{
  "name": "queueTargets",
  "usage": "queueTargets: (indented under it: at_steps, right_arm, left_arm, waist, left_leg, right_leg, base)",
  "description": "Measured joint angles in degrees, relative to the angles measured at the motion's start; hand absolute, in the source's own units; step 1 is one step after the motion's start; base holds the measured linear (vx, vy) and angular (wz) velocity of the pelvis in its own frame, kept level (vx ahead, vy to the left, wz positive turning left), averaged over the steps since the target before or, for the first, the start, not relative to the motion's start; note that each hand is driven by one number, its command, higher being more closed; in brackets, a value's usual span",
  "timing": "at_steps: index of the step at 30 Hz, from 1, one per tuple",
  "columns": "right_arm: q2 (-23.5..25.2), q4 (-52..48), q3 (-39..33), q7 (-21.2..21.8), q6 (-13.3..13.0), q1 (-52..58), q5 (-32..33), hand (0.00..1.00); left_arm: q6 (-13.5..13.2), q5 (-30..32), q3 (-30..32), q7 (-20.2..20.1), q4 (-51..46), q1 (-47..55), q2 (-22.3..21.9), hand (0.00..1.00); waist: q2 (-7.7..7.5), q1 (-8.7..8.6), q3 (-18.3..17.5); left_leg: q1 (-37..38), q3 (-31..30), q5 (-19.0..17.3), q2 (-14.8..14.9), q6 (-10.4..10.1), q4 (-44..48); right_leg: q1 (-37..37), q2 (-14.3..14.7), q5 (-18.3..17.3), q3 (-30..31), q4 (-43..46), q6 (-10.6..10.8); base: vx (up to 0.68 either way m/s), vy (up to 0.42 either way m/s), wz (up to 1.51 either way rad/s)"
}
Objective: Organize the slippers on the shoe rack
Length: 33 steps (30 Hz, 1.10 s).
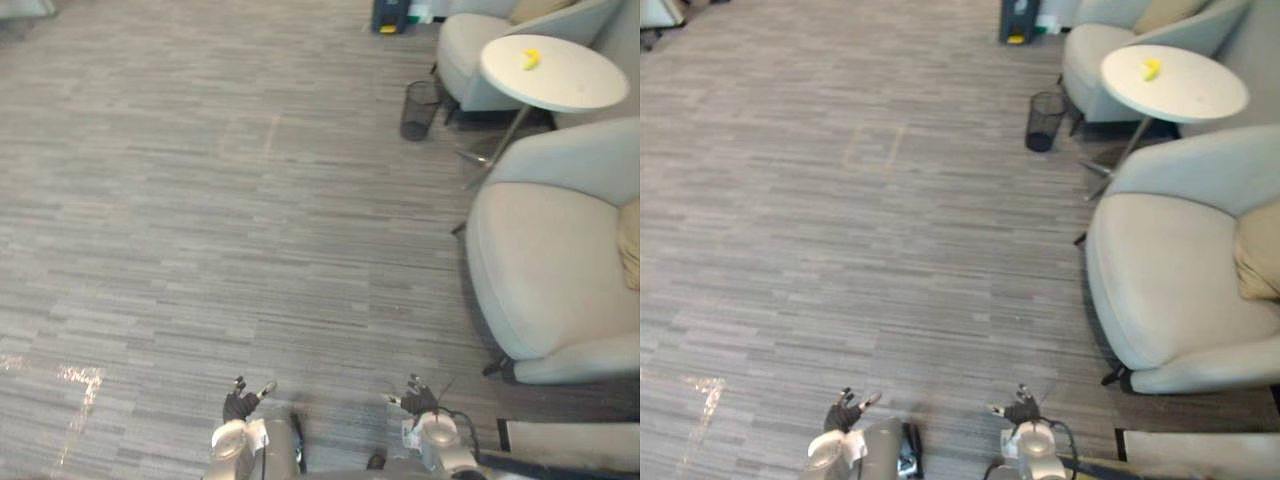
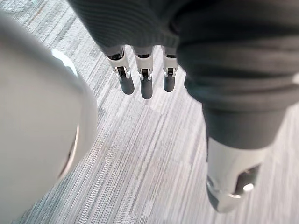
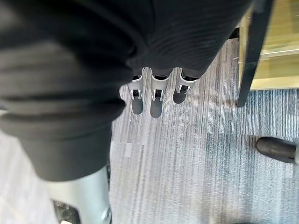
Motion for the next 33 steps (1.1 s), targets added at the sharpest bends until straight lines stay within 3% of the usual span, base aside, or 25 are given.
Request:
queueTargets:
  at_steps: [1, 2, 4, 6, 7, 8, 10, 11, 13, 15, 17, 19, 20, 21, 23, 25, 26, 29, 32, 33]
  right_arm:
    - [0.2, 0.1, 0.0, 0.0, 0.0, -0.2, 0.3, 0.00]
    - [0.9, 1.9, 0.0, -0.1, 0.0, -1.8, 0.6, 0.00]
    - [0.8, 2.5, -0.3, -0.1, 0.0, -2.2, 0.6, 0.00]
    - [0.8, 3.4, -0.5, 0.0, 0.0, -1.4, 0.5, 0.00]
    - [0.8, 3.7, -0.6, 0.1, 0.0, -1.3, 0.5, 0.00]
    - [1.2, 3.8, -0.5, 0.2, 0.0, -0.4, 0.5, 0.00]
    - [1.9, 3.4, -0.5, 0.3, 0.3, 0.5, 0.6, 0.00]
    - [1.8, 1.7, -0.5, 0.3, 0.1, 0.8, 0.5, 0.00]
    - [1.7, 0.7, -0.6, 0.2, -0.4, 1.0, 0.5, 0.00]
    - [2.0, -0.4, -2.0, 0.3, -0.5, 1.1, 0.6, 0.00]
    - [2.4, -0.4, -3.2, 0.2, -0.5, 1.1, 0.7, 0.00]
    - [2.4, -0.3, -4.1, 0.3, -0.5, 1.0, 0.7, 0.00]
    - [2.3, -0.6, -5.0, 0.3, -0.4, 1.0, 0.7, 0.00]
    - [2.0, -0.5, -5.2, 0.2, -0.4, 1.0, 0.7, 0.00]
    - [2.0, -0.4, -5.2, 0.2, -0.3, 0.7, 0.7, 0.00]
    - [3.0, -0.6, -3.5, 0.3, -0.1, 0.8, 0.7, 0.00]
    - [3.9, -0.6, -2.4, 0.3, 0.1, 0.8, 0.8, 0.00]
    - [4.1, -0.8, -1.5, 0.2, 0.2, 0.7, 1.3, 0.00]
    - [4.1, -1.5, -1.2, -0.5, 0.3, 0.3, 1.3, 0.00]
    - [4.1, -2.0, -0.9, -0.6, 0.3, 0.6, 1.3, 0.00]
  left_arm:
    - [-0.1, 0.0, -0.1, 0.0, 0.0, -0.1, 0.4, 0.00]
    - [0.1, 0.0, 0.0, 0.1, 0.3, 0.0, 1.6, 0.00]
    - [0.2, 0.1, 0.0, 0.1, 0.6, 0.4, 2.4, 0.00]
    - [0.2, 0.6, -0.4, 0.0, 0.8, 1.6, 2.7, 0.00]
    - [0.3, 0.6, -0.6, 0.0, 0.8, 1.7, 2.8, 0.00]
    - [0.3, 1.0, -1.1, 0.0, 0.8, 2.0, 3.0, 0.00]
    - [0.6, 1.2, -1.3, 0.1, 0.9, 2.2, 3.6, 0.00]
    - [0.7, 1.2, -1.4, 0.1, 0.9, 3.0, 3.3, 0.00]
    - [0.7, 1.2, -1.4, 0.1, 0.9, 2.9, 2.9, 0.00]
    - [0.7, 1.2, -1.2, 0.0, 0.9, 2.3, 2.3, 0.00]
    - [0.6, 1.2, -0.8, 0.0, 1.0, 1.6, 1.7, 0.00]
    - [0.6, 1.4, 0.1, 0.0, 1.2, 1.3, 1.1, 0.00]
    - [0.6, 1.8, 0.4, 0.0, 1.6, 1.2, 0.4, 0.00]
    - [0.6, 2.0, 0.4, 0.0, 2.1, 1.6, -0.1, 0.00]
    - [0.6, 2.2, 0.9, 0.0, 2.2, 1.3, -1.6, 0.00]
    - [0.8, 2.2, 2.3, -0.2, 2.2, 1.8, -1.7, 0.00]
    - [0.9, 2.2, 3.8, -0.2, 1.2, 1.9, -1.8, 0.00]
    - [0.8, 2.2, 4.1, -0.3, -1.1, 1.9, -1.8, 0.00]
    - [0.6, 2.1, 5.0, -0.3, -3.8, 2.3, -1.8, 0.00]
    - [0.4, 2.1, 5.0, -0.3, -5.0, 2.3, -1.8, 0.00]
  waist:
    - [-0.49, 0.13, 0.0]
    - [-1.97, 1.04, 0.0]
    - [-1.99, 1.26, 0.0]
    - [-1.73, 1.11, 0.1]
    - [-1.61, 1.00, 0.0]
    - [-1.15, 0.83, 0.5]
    - [-2.20, -0.08, 0.3]
    - [-1.76, -0.70, 0.4]
    - [-1.67, -1.05, 0.3]
    - [-1.50, -1.08, 0.4]
    - [-1.52, -1.57, 0.2]
    - [-1.58, -1.76, 0.1]
    - [-0.17, -2.02, -0.6]
    - [1.14, -1.92, -1.4]
    - [2.35, -2.24, -1.5]
    - [3.22, -1.99, -1.0]
    - [2.89, -1.35, -0.4]
    - [1.73, -0.39, 0.0]
    - [1.07, 0.31, 0.5]
    - [-0.02, 1.25, 1.0]
  left_leg:
    - [0.1, 0.4, 0.1, -0.7, 0.3, -0.6]
    - [0.4, 0.5, -0.5, -2.9, 1.5, -1.2]
    - [1.7, 0.5, -1.5, -4.1, 2.8, -0.8]
    - [7.4, -1.2, -2.9, -6.3, 4.2, -1.7]
    - [8.6, -1.9, -3.5, -6.3, 4.4, -2.0]
    - [12.4, -4.8, -5.6, -7.0, 3.9, -4.2]
    - [15.8, -7.6, -6.5, -7.9, 4.9, -5.8]
    - [19.1, -9.3, -7.0, -7.8, 5.0, -7.6]
    - [21.8, -11.3, -8.0, -7.8, 4.7, -9.3]
    - [24.2, -14.2, -9.4, -7.5, 4.1, -9.6]
    - [25.7, -18.2, -11.4, -7.0, 2.2, -9.6]
    - [27.0, -20.7, -13.4, -6.9, 1.3, -9.8]
    - [28.7, -23.0, -15.0, -4.7, 0.3, -10.5]
    - [29.2, -23.0, -14.9, -3.7, -0.2, -10.2]
    - [25.4, -22.2, -13.7, -1.9, -2.2, 0.6]
    - [16.5, -18.8, -8.6, 2.1, -7.0, 23.6]
    - [11.6, -14.1, -9.3, 5.8, -6.0, 34.4]
    - [4.3, -8.3, -11.1, 8.1, -3.7, 36.4]
    - [-3.3, -5.8, -11.6, 7.4, -2.0, 23.1]
    - [-5.3, -6.2, -9.3, 5.2, -2.2, 13.9]
  right_leg:
    - [0.0, -0.4, 0.2, -0.2, -0.3, 0.2]
    - [0.8, -1.5, 2.1, -0.3, -1.9, 1.5]
    - [1.9, -2.8, 2.9, 0.0, 0.0, 2.6]
    - [-1.3, -7.0, 5.2, 1.4, 19.7, 3.9]
    - [-2.7, -7.5, 6.7, 2.4, 24.3, 3.6]
    - [-8.6, -8.2, 8.5, 7.0, 39.9, 1.2]
    - [-15.8, -6.1, 4.7, 11.8, 50.5, 0.5]
    - [-20.0, -3.9, 2.7, 12.2, 50.9, -0.3]
    - [-24.4, -2.7, 1.3, 10.7, 46.0, -1.0]
    - [-27.2, -1.2, 1.4, 9.0, 33.5, -1.6]
    - [-27.3, 1.8, 6.0, 11.8, 14.5, -1.8]
    - [-27.2, 2.9, 10.1, 14.9, 9.8, -2.9]
    - [-26.2, 4.4, 13.0, 14.4, 11.2, -5.0]
    - [-26.1, 4.9, 11.1, 13.2, 12.1, -5.2]
    - [-23.7, 5.6, 7.8, 10.0, 13.8, -7.1]
    - [-17.2, 7.9, 5.6, 8.6, 10.7, -8.5]
    - [-12.0, 9.3, 4.8, 8.6, 7.8, -9.4]
    - [-5.4, 9.4, 4.3, 8.5, 2.3, -9.2]
    - [0.2, 8.2, 2.8, 8.3, -2.1, -7.1]
    - [1.7, 6.2, 1.1, 8.4, -2.1, -5.3]
  base:
    - [0.38, 0.217, 0.62]
    - [0.33, 0.170, 0.35]
    - [0.35, 0.203, 0.48]
    - [0.33, 0.224, 0.71]
    - [0.25, 0.136, 0.72]
    - [0.24, 0.113, 0.67]
    - [0.26, 0.046, 0.82]
    - [0.26, 0.005, 0.71]
    - [0.29, -0.031, 0.65]
    - [0.36, -0.092, 0.74]
    - [0.43, -0.183, 0.86]
    - [0.51, -0.250, 0.82]
    - [0.58, -0.269, 0.78]
    - [0.73, -0.293, 0.85]
    - [0.56, -0.201, 0.54]
    - [0.65, -0.209, 0.19]
    - [0.56, -0.120, 0.03]
    - [0.48, -0.080, 0.03]
    - [0.50, 0.094, 0.05]
    - [0.47, 0.227, -0.05]
